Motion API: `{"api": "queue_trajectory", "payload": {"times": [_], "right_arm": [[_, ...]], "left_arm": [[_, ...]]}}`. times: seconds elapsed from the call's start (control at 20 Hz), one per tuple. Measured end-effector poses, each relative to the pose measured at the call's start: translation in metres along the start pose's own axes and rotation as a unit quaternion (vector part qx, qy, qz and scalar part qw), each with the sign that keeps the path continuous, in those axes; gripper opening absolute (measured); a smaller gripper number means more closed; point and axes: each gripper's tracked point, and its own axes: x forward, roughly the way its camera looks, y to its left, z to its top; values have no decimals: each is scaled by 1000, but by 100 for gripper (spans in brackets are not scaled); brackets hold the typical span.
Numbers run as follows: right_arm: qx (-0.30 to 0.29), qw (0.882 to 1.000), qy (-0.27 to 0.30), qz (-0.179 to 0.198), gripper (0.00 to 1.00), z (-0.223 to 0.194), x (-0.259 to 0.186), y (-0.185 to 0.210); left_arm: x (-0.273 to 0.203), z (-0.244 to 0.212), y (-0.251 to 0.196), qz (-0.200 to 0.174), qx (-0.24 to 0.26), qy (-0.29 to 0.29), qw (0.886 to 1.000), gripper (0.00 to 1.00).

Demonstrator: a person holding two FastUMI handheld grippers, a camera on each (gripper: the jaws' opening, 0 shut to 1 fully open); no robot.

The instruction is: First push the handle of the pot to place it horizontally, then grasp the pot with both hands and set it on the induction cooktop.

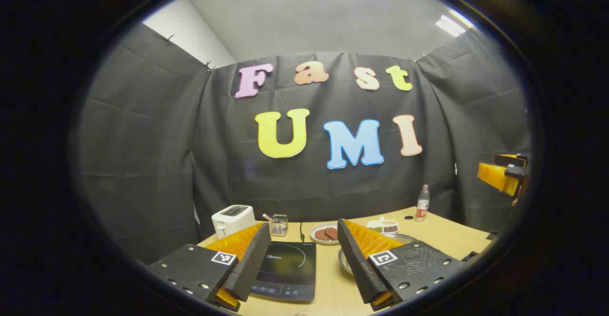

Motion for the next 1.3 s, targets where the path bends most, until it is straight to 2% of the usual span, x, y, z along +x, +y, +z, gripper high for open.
{"api": "queue_trajectory", "payload": {"times": [0.8,1.15,1.2,1.3], "right_arm": [[10,1000,11,6,96,-7,13,-3],[6,1000,9,7,98,-4,11,0],[5,1000,7,7,94,-4,11,0],[3,1000,5,4,80,-3,9,1]], "left_arm": [[-3,11,-1,17,11,-13,1000,83],[-6,17,0,18,15,-19,1000,86],[-8,17,-1,18,16,-21,999,83],[-9,19,0,18,18,-23,999,83]]}}
